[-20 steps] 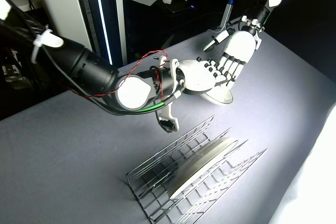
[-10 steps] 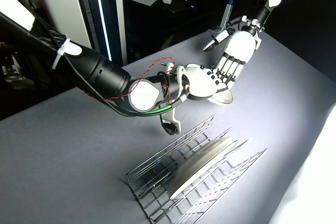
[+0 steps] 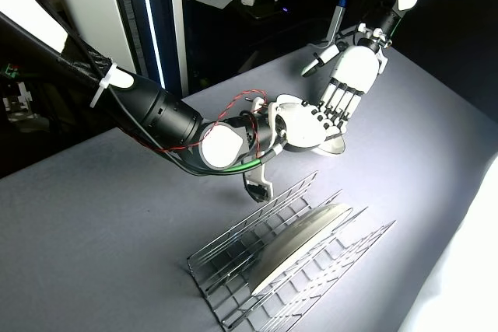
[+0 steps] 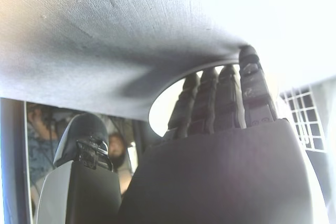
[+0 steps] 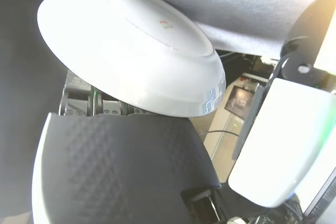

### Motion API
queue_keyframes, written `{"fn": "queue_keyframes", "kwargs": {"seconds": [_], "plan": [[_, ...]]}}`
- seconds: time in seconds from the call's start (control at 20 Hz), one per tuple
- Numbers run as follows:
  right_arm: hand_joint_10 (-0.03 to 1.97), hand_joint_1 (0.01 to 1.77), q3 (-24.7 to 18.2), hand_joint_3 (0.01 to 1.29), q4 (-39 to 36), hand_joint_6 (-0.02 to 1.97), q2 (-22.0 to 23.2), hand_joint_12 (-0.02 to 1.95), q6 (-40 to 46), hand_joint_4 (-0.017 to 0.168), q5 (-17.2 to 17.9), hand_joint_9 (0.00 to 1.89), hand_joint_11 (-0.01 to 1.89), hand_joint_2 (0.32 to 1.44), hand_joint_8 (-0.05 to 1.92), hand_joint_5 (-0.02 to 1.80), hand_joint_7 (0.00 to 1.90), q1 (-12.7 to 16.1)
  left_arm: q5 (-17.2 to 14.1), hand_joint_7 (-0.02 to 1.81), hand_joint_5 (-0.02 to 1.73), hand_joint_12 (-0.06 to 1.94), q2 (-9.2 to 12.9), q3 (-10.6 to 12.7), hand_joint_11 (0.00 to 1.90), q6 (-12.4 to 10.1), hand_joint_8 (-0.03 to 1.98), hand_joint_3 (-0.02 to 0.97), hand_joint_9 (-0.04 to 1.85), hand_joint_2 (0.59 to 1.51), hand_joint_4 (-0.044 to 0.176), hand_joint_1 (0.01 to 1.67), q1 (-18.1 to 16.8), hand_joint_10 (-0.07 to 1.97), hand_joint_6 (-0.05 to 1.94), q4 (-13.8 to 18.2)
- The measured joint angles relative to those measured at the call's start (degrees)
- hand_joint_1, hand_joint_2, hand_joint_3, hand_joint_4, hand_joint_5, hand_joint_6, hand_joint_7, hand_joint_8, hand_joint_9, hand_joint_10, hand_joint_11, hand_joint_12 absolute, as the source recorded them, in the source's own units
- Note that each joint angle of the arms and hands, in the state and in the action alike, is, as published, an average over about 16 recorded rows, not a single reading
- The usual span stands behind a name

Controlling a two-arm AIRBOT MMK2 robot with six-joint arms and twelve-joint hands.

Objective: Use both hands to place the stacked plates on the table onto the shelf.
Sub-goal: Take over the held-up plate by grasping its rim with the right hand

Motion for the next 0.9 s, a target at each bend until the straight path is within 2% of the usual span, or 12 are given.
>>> {"fn": "queue_keyframes", "kwargs": {"seconds": [0.3,0.5,0.65,0.8,0.9], "plan": [[0.0,0.97,0.48,0.01,0.42,0.01,-0.79,0.07,0.06,0.001,-0.08,0.03,0.02,0.59,0.03,0.02,0.02,0.14,0.0,-0.01,0.02,0.0,0.02,-0.01,0.03,0.0,-0.01,0.015,-0.03,1.181,-0.007,0.01,0.01,-0.06,0.0,0.02],[0.01,1.03,0.61,0.01,0.69,0.02,-1.24,0.37,0.04,-0.001,-0.29,0.11,0.02,0.65,0.03,0.11,0.1,0.27,0.01,-0.01,0.02,0.0,0.03,-0.02,0.03,0.01,-0.01,0.015,-0.03,1.181,-0.007,0.01,0.0,-0.06,0.0,0.04],[0.04,1.11,0.69,0.01,1.13,0.04,-1.55,0.63,0.0,-0.003,-0.29,0.24,0.09,0.71,0.02,0.24,0.25,0.46,0.02,-0.01,0.01,0.0,0.03,-0.03,0.03,0.0,-0.01,0.015,-0.03,1.179,-0.007,0.01,-0.03,-0.06,-0.01,0.06],[0.12,1.18,0.75,0.01,1.45,0.11,-1.78,0.92,-0.16,-0.006,0.03,0.43,0.25,0.76,0.07,0.41,0.43,0.66,0.02,-0.01,0.01,0.0,0.03,-0.04,0.03,-0.03,-0.01,0.015,-0.03,1.178,-0.007,0.01,-0.15,-0.06,-0.01,0.15],[0.21,1.23,0.77,0.01,1.57,0.16,-1.87,1.16,-0.33,-0.007,0.39,0.57,0.43,0.79,0.16,0.53,0.56,0.79,0.02,-0.01,0.01,0.0,0.03,-0.04,0.03,-0.09,-0.01,0.015,-0.03,1.179,-0.008,0.01,-0.33,-0.06,-0.01,0.33]]}}
